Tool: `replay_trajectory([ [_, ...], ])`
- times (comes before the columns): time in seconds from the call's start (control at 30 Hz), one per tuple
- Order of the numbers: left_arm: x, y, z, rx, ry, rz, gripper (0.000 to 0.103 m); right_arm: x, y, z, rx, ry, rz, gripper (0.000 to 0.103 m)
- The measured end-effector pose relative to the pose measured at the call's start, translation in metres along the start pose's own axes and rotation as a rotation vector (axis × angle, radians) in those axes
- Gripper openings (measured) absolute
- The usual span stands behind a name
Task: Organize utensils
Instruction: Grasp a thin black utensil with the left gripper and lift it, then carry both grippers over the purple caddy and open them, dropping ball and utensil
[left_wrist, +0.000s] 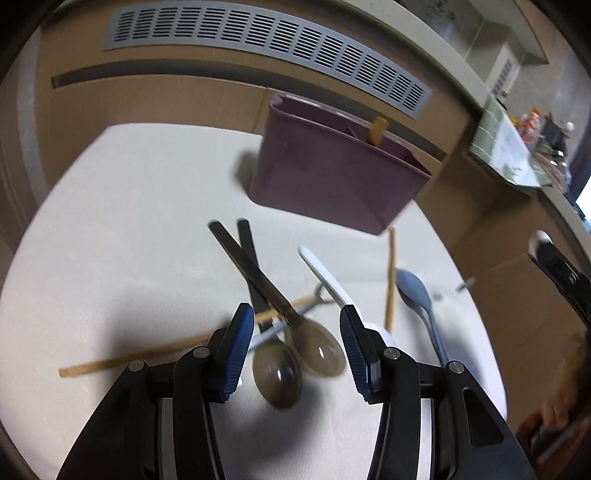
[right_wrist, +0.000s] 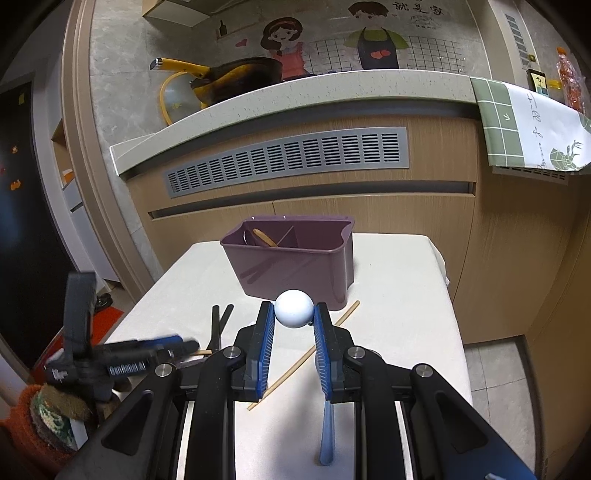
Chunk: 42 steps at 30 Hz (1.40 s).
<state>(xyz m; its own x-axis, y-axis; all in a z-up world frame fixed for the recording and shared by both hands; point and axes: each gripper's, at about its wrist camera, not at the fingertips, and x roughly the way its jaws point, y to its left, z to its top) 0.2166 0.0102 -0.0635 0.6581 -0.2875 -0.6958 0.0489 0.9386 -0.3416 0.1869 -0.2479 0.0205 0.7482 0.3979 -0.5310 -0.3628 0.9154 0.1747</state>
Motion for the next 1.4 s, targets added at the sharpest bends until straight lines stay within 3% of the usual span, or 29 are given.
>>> replay_trajectory([
  [0.13,0.026,0.009,0.025,-0.100,0.035,0.100,0.043,0.003,-0.001,-0.001,0.012,0.005,0.008,0.019],
  [0.27,0.064,0.012,0.037,-0.083,0.124,0.224,0.038,0.002,0.000,-0.003,0.003,-0.005,0.001,0.019],
  [0.3,0.064,0.008,0.039,-0.058,0.096,0.249,0.038,0.001,0.001,-0.003,-0.004,-0.011,-0.004,0.019],
  [0.37,0.072,0.000,0.042,-0.021,0.121,0.282,0.038,0.001,0.001,-0.003,-0.013,-0.016,-0.011,0.019],
  [0.4,0.074,-0.002,0.044,-0.009,0.124,0.270,0.037,0.001,0.002,-0.003,-0.016,-0.018,-0.013,0.019],
  [0.43,0.076,-0.002,0.045,-0.003,0.127,0.252,0.022,0.002,0.002,-0.003,-0.015,-0.019,-0.011,0.019],
  [0.5,0.069,0.005,0.048,-0.038,0.130,0.186,0.012,0.002,0.002,-0.001,-0.010,-0.022,-0.005,0.019],
  [0.53,0.057,0.007,0.048,-0.053,0.103,0.140,0.012,0.000,0.002,0.000,-0.012,-0.028,-0.001,0.019],
  [0.67,0.003,0.003,0.041,-0.031,-0.033,0.077,0.011,-0.007,0.004,0.004,-0.035,-0.055,0.004,0.019],
  [0.8,-0.031,0.001,0.037,-0.052,-0.097,0.019,0.003,-0.002,0.001,0.013,0.012,-0.022,0.080,0.019],
  [0.9,-0.053,-0.002,0.043,-0.051,-0.165,-0.033,0.003,-0.001,-0.001,0.018,0.058,0.001,0.150,0.019],
  [1.03,-0.079,-0.008,0.057,0.000,-0.264,-0.028,0.003,-0.004,0.000,0.029,0.066,-0.004,0.177,0.019],
  [1.17,-0.084,-0.007,0.076,-0.007,-0.283,-0.064,0.003,-0.006,0.005,0.038,0.041,-0.018,0.167,0.019],
  [1.23,-0.096,-0.013,0.095,-0.001,-0.338,-0.091,0.003,-0.007,0.010,0.051,0.019,-0.026,0.159,0.019],
  [1.33,-0.126,-0.030,0.136,0.045,-0.508,-0.150,0.003,-0.020,0.018,0.090,-0.017,-0.124,0.181,0.019],
  [1.4,-0.131,-0.040,0.160,0.069,-0.602,-0.141,0.003,-0.028,0.024,0.119,-0.046,-0.207,0.175,0.019],
])
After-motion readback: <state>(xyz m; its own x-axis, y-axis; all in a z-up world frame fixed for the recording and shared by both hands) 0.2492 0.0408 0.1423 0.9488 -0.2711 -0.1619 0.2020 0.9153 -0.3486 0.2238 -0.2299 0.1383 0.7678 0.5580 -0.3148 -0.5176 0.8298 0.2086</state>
